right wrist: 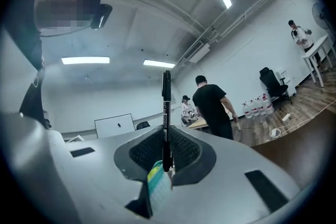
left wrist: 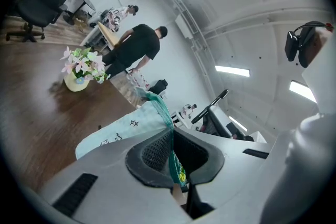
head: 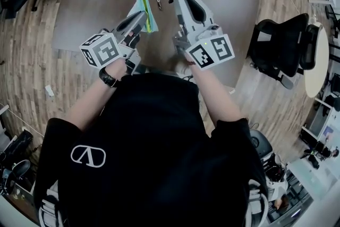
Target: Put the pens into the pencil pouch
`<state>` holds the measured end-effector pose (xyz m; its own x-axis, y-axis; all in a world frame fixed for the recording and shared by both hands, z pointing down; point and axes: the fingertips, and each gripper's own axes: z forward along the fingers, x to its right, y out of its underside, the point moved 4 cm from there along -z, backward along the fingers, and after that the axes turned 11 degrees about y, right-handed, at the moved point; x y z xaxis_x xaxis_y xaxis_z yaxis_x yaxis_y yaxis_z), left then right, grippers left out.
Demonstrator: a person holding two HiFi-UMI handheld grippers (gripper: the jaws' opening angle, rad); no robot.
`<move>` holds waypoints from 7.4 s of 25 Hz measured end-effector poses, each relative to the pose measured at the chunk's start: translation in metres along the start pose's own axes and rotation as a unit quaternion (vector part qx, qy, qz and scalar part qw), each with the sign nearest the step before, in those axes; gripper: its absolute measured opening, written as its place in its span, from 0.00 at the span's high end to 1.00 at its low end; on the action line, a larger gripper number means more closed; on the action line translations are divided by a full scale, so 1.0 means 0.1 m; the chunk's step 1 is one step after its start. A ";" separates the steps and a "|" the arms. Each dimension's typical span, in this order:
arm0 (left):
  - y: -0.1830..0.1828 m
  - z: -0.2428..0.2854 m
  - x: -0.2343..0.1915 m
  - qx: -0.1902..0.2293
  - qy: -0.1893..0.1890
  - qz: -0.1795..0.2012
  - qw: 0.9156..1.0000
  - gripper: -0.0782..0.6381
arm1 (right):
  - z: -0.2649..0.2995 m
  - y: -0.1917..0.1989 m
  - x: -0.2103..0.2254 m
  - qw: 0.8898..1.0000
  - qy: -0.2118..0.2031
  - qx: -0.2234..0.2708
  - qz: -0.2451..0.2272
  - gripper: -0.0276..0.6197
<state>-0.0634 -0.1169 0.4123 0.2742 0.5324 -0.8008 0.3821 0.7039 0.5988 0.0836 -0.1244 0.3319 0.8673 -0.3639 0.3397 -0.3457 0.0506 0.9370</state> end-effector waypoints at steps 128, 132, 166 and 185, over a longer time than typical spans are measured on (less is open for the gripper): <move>-0.12 0.11 0.31 0.020 0.069 0.024 0.997 0.87 | 0.06 -0.40 -0.31 0.996 0.028 0.056 -0.064 0.89; -0.14 0.10 0.35 0.022 0.067 0.026 0.997 0.87 | 0.11 -0.35 -0.54 0.997 -0.008 0.047 -0.056 0.89; -0.34 0.08 0.43 0.050 0.093 0.035 0.994 0.87 | 0.00 0.05 -0.57 0.993 -0.102 -0.051 -0.032 0.76; 0.24 -0.31 -1.45 -0.047 -0.114 0.101 0.987 0.87 | -0.51 0.10 -0.04 0.998 0.015 -0.057 -0.019 0.79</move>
<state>-0.1216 -0.1621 0.5430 0.5330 0.5540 -0.6395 0.2187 0.6399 0.7367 0.0951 -0.0751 0.3445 0.8896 -0.3400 0.3051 -0.2718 0.1431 0.9517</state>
